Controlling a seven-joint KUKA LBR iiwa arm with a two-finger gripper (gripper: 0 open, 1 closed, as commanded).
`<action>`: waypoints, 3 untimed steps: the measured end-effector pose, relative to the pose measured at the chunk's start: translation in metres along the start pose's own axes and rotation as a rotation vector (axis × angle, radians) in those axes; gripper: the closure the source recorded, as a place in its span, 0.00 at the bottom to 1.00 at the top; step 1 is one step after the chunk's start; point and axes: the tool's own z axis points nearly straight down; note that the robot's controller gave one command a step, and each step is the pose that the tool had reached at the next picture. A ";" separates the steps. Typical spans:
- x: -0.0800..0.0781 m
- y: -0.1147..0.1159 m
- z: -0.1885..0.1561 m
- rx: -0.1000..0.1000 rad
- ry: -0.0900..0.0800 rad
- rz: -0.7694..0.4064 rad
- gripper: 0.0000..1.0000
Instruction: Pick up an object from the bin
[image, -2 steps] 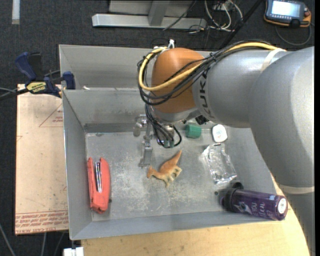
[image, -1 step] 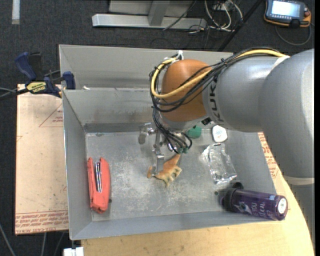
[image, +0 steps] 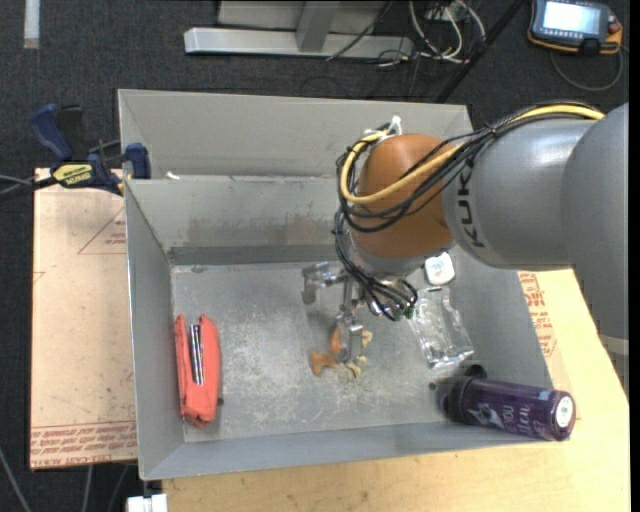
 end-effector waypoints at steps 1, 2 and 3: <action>0.001 -0.009 -0.007 0.003 -0.013 -0.106 0.00; 0.006 -0.024 0.016 0.001 -0.008 -0.504 0.00; 0.013 -0.031 0.032 0.005 -0.013 -0.714 1.00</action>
Offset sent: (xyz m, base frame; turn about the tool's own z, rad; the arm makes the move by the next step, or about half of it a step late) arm 0.0002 -0.0390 -0.0329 -0.6477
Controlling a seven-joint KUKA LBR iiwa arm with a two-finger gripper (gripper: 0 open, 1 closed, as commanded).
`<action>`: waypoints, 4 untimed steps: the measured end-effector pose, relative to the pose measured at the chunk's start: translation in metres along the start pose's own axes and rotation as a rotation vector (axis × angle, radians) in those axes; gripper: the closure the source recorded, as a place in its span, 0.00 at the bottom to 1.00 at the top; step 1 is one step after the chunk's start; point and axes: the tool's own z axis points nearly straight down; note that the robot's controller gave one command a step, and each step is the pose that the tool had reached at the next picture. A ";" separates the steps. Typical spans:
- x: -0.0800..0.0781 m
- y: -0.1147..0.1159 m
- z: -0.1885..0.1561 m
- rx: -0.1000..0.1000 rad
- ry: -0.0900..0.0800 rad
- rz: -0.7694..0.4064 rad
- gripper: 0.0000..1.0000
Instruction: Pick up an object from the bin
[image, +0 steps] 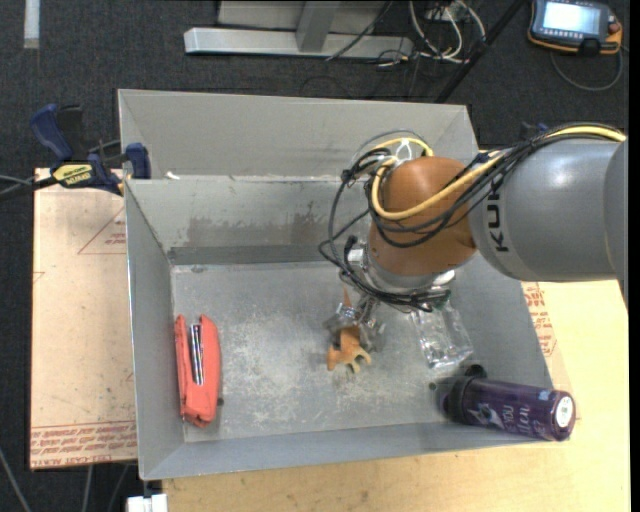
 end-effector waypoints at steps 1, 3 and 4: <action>0.000 0.000 0.000 0.000 0.000 0.000 1.00; 0.000 0.001 -0.009 -0.003 0.001 0.001 1.00; 0.000 0.002 -0.024 -0.005 0.002 0.001 1.00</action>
Offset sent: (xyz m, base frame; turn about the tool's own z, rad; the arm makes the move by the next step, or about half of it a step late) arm 0.0001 0.0001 0.0146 0.0000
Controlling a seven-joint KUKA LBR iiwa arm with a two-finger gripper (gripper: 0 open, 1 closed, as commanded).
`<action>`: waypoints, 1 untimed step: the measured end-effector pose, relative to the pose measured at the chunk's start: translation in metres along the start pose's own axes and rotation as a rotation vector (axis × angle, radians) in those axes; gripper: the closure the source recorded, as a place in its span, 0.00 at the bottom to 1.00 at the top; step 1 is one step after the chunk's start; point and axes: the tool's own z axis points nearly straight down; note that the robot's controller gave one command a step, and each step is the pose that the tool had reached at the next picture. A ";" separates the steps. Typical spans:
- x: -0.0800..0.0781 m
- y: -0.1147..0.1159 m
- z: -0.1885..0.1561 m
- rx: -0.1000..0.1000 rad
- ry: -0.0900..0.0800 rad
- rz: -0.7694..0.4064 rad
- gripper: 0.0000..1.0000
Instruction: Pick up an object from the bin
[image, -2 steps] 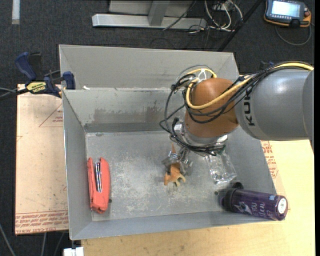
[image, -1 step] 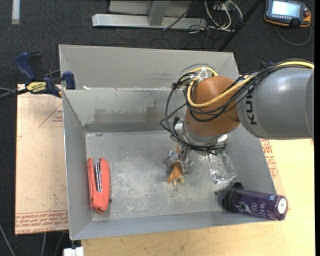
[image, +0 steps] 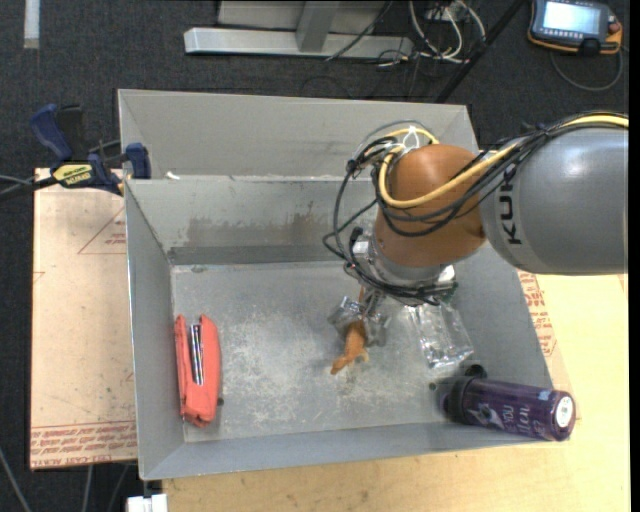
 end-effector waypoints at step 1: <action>-0.001 -0.001 -0.017 0.004 -0.003 0.001 1.00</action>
Offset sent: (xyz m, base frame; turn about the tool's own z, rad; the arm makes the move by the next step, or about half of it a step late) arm -0.0001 0.0001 0.0232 0.0000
